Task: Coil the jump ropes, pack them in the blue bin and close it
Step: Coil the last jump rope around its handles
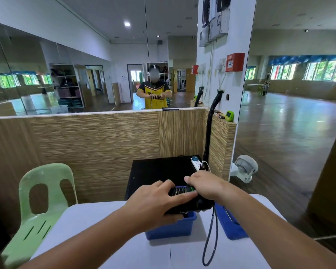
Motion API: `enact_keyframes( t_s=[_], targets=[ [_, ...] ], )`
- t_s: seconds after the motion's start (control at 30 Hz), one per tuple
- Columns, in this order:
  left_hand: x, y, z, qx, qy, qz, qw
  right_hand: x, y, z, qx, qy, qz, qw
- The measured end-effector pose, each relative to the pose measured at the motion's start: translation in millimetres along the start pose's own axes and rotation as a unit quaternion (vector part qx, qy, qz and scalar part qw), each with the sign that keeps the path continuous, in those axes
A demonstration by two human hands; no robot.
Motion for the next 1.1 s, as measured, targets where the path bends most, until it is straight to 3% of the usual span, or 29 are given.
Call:
enact_keyframes(
  t_s=[0.13,0.27,0.33,0.53,0.67,0.87,1.1],
  targets=[
    [4.9,2.9,-6.0,0.032,0.002,-0.018,0.999,-3.7,4.5,8.7,-0.001,0.095,0.032,0.995],
    [14.7,4.4,-13.4,0.04,-0.002,0.017,0.999,-7.1,8.5,27.8,-0.011,0.275,0.052,0.96],
    [23.6,3.2,-16.1,0.043,-0.004,0.045,0.998,-5.8,9.9,39.4,-0.017,0.284,0.059,0.957],
    [31.3,-2.5,-3.0,-0.007,0.009,0.088,0.996,4.1,24.9,54.2,-0.043,0.203,0.07,0.976],
    [25.2,-1.0,9.5,-0.058,0.03,0.098,0.993,16.0,40.4,41.3,-0.048,0.021,0.053,0.997],
    [30.4,2.9,17.5,-0.055,0.023,0.118,0.991,48.6,67.5,14.7,-0.057,-0.16,0.038,0.985],
    [17.3,6.7,21.3,-0.107,0.082,0.095,0.986,75.0,88.5,-31.6,-0.097,-0.214,-0.001,0.972]
  ],
)
Point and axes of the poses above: each hand's wrist, its own y-axis away from the middle knuckle, its own x-axis out of the palm, z = x × y, the point moved 7 cm from there along -y, towards the middle knuckle, and after that the axes turned 6 degrees about -x, right-handed, at the moved point
